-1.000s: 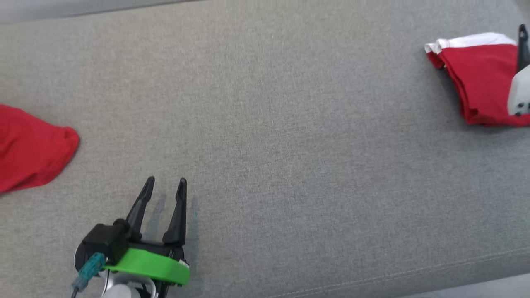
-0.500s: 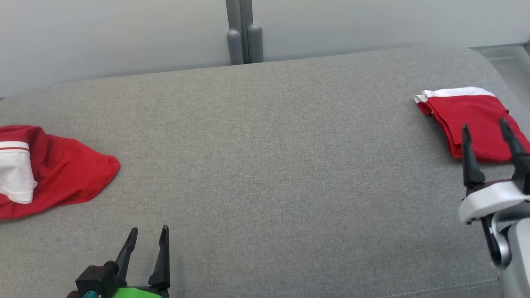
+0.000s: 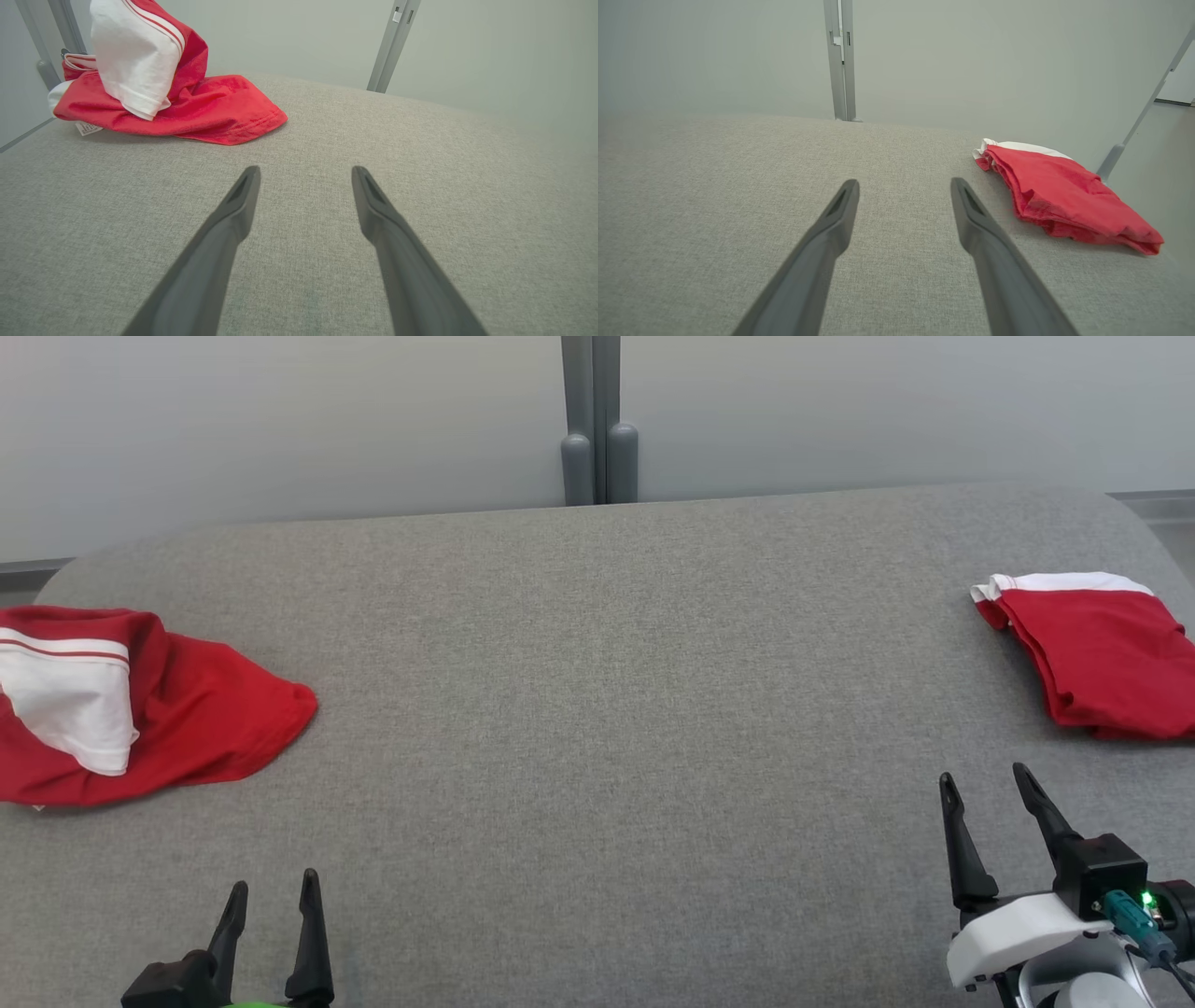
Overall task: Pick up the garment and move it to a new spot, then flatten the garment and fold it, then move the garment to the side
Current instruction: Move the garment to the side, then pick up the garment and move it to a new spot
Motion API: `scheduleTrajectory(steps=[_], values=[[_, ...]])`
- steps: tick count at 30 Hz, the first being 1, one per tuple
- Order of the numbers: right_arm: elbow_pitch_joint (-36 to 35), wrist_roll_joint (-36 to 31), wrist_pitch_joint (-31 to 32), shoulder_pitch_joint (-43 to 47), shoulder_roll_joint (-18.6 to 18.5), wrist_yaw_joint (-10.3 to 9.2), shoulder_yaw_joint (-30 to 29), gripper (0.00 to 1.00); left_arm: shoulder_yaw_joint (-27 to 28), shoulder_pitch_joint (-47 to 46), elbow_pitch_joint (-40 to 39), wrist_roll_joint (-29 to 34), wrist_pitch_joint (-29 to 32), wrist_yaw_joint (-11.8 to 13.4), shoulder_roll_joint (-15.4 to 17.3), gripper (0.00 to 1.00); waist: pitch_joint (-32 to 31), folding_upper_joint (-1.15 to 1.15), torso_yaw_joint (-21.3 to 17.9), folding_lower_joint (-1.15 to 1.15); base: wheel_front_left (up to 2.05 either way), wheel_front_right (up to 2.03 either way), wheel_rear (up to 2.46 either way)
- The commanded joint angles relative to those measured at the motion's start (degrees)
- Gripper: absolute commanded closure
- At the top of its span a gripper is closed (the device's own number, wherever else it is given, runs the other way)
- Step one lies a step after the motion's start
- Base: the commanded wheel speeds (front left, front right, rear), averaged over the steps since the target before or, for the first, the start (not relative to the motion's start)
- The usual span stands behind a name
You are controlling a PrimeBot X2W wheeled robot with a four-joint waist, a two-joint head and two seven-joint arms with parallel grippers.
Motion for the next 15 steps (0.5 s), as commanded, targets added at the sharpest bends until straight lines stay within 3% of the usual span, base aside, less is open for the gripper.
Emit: scheduleTrajectory(steps=[1, 15], values=[[-0.6, -0.6, -0.2, 0.4, 0.4, -0.1, -0.5, 0.0, 0.4, 0.8, 0.2, 0.6, -0.2, -0.3, -0.1, 0.0, 0.1, 0.0, 0.2, 0.0, 0.0, 0.0, 0.0], [-1.2, -1.8, -0.2, 1.7, 2.8, -0.1, -2.7, 0.0, -0.2, 0.0, 0.8, 0.7, -0.2, -1.4, -1.1, 0.0, -0.1, 0.0, 1.1, 0.0, 0.0, 0.0, 0.0]])
